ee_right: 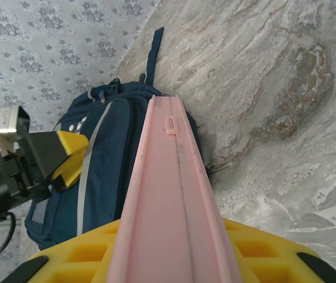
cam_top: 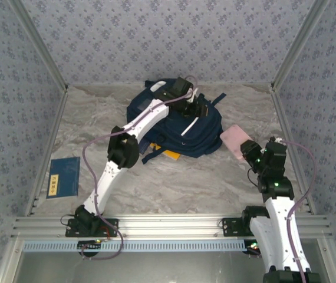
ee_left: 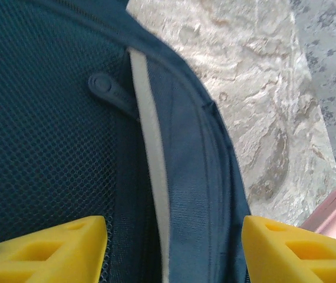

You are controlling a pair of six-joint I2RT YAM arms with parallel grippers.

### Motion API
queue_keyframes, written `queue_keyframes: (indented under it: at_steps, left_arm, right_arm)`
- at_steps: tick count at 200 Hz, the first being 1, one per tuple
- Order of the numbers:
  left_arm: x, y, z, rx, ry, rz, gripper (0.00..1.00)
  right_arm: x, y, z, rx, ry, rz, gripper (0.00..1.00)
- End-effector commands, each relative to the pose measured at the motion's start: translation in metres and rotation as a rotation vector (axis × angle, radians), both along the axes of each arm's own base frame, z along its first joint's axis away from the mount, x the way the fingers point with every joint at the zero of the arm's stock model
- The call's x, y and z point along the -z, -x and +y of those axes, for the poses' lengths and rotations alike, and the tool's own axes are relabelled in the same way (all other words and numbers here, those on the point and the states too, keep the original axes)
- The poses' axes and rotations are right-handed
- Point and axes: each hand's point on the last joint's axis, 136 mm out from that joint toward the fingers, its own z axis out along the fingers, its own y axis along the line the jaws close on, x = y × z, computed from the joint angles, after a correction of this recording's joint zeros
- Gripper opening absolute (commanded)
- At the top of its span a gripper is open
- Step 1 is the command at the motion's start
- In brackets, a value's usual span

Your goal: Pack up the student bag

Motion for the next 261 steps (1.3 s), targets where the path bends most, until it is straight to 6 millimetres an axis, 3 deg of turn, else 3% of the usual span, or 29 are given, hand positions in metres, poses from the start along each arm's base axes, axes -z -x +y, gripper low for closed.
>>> queue_keyframes:
  at_steps: [1,22,64,107,146,163,172,187,223,261]
  left_arm:
    - [-0.017,0.005,-0.015,0.029,0.072,0.004,0.6]
    - [-0.015,0.005,-0.021,0.037,0.083,-0.007,0.55]
    - [-0.009,0.006,-0.026,0.049,0.059,-0.041,0.33]
    - [0.005,0.011,-0.031,0.057,0.03,-0.043,0.31]
    - [0.03,0.0,-0.009,-0.036,-0.116,-0.056,0.27]
    - [0.031,-0.003,-0.004,-0.051,-0.143,-0.072,0.24]
    - [0.03,-0.003,-0.005,-0.052,-0.144,-0.076,0.17]
    - [0.022,-0.003,-0.008,-0.039,-0.126,-0.088,0.0]
    - [-0.023,-0.005,0.0,-0.038,-0.125,-0.165,0.0]
    - [-0.1,-0.003,0.022,-0.059,-0.08,-0.261,0.0]
  right_arm:
    - [-0.004,-0.006,0.006,-0.046,-0.007,-0.044,0.26]
    - [0.002,-0.008,0.01,-0.057,-0.046,-0.04,0.25]
    - [0.008,-0.01,0.013,-0.07,-0.07,-0.035,0.24]
    - [0.009,-0.007,0.014,-0.07,-0.083,-0.034,0.24]
    - [0.006,-0.004,0.013,-0.066,-0.078,-0.043,0.24]
    - [0.004,-0.004,0.01,-0.05,-0.063,-0.063,0.23]
    - [0.005,-0.004,0.011,-0.05,-0.069,-0.065,0.23]
    - [0.007,-0.002,0.011,-0.044,-0.071,-0.067,0.23]
    - [-0.009,0.005,0.006,-0.015,-0.046,-0.113,0.22]
    - [-0.045,0.013,0.002,0.001,0.064,-0.182,0.21]
